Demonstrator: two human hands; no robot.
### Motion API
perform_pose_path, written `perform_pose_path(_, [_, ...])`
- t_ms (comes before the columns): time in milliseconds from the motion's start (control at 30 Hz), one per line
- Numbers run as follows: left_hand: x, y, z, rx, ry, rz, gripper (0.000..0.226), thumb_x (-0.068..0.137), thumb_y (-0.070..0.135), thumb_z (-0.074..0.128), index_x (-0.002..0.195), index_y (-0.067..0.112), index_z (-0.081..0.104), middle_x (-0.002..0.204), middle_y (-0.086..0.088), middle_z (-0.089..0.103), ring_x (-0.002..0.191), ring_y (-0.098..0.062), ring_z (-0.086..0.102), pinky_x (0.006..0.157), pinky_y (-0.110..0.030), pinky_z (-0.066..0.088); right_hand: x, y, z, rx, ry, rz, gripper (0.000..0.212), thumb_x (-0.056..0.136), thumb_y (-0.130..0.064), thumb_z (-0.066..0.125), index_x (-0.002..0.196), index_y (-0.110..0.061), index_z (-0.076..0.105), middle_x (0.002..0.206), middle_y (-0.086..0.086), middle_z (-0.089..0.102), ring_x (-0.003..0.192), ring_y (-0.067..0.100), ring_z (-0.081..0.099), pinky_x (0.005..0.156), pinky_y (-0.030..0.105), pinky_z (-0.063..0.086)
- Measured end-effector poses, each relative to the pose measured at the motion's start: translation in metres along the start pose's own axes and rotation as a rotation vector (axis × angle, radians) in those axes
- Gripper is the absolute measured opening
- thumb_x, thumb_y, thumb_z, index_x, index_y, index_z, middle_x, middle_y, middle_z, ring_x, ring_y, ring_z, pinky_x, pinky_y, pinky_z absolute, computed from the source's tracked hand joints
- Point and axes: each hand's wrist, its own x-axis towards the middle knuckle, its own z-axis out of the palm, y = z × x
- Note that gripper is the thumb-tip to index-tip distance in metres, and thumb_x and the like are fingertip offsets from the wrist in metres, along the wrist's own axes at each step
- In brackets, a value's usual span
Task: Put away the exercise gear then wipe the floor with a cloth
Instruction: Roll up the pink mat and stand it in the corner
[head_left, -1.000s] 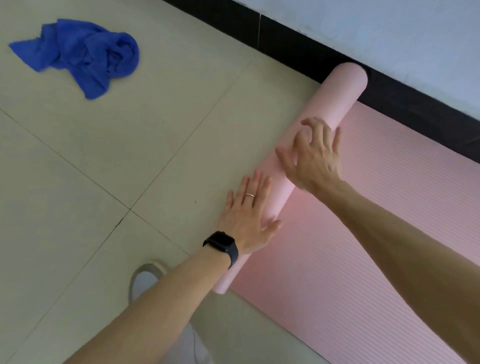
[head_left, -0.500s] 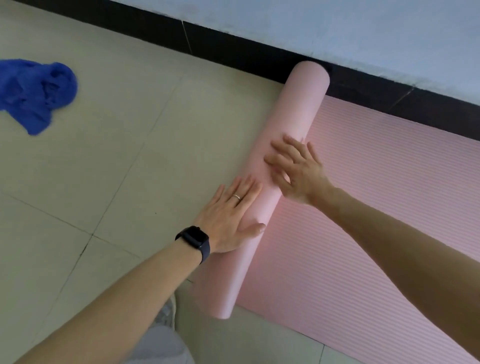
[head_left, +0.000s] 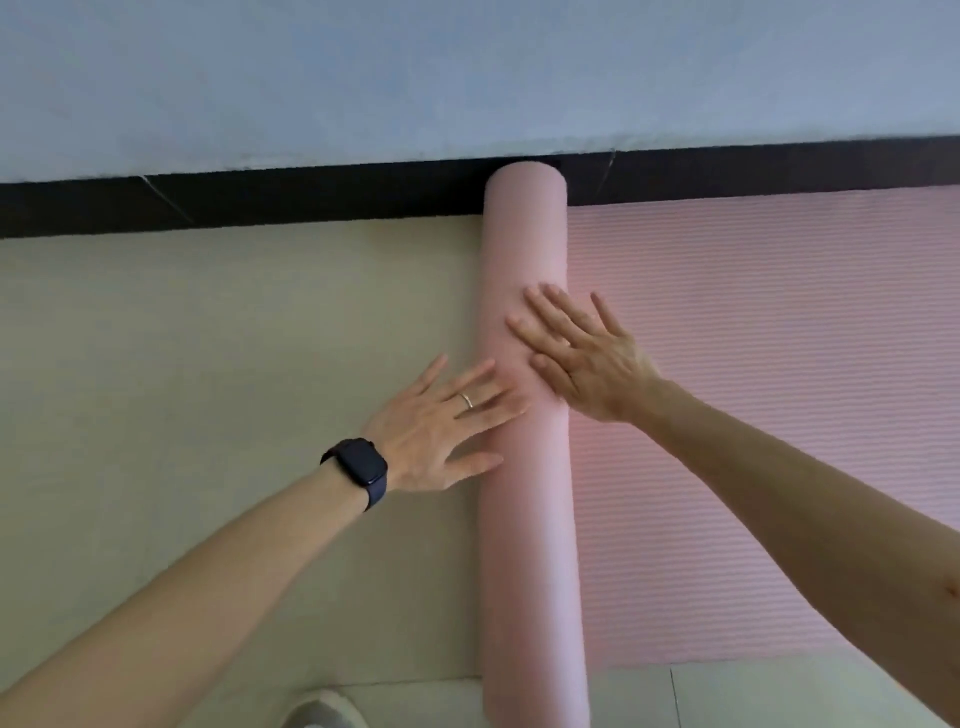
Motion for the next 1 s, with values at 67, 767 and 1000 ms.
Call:
perform_pose_path(67, [0.034,0.003,-0.003,0.017,-0.008,0.135,0.066,0.097,0.068,0.014,0.157,0.041,0.006,0.165,0.011,0.007,0.153,-0.016,-0.002,0.122,-0.052,-0.001,-0.030,0.009,0.003,0.132,0.000,0.206,0.053,0.106,-0.050,0.010,0.155,-0.044,-0.009,0.165,-0.008,-0.014,0.152,0.015,-0.012,0.123,0.049,-0.005])
perform_pose_path(767, [0.190,0.150,-0.028,0.169,-0.036,0.116,0.053,0.094,0.040,0.023,0.105,0.022,0.072,0.124,0.000,0.067,0.130,-0.018,0.045,0.117,-0.054,0.000,-0.204,-0.117,0.035,0.367,0.004,0.991,0.109,0.065,-0.045,0.071,0.154,-0.026,0.011,0.155,-0.001,0.027,0.131,0.030,0.039,0.094,0.049,0.044])
perform_pose_path(1000, [0.173,0.115,-0.043,0.195,0.016,0.679,0.086,0.083,0.080,0.027,0.155,0.032,0.023,0.163,-0.005,0.023,0.152,-0.031,0.007,0.120,-0.057,0.009,-0.241,-0.043,0.016,0.811,-0.035,0.941,0.109,0.063,-0.055,0.070,0.152,-0.038,0.010,0.141,-0.011,0.044,0.121,0.021,0.052,0.095,0.037,0.049])
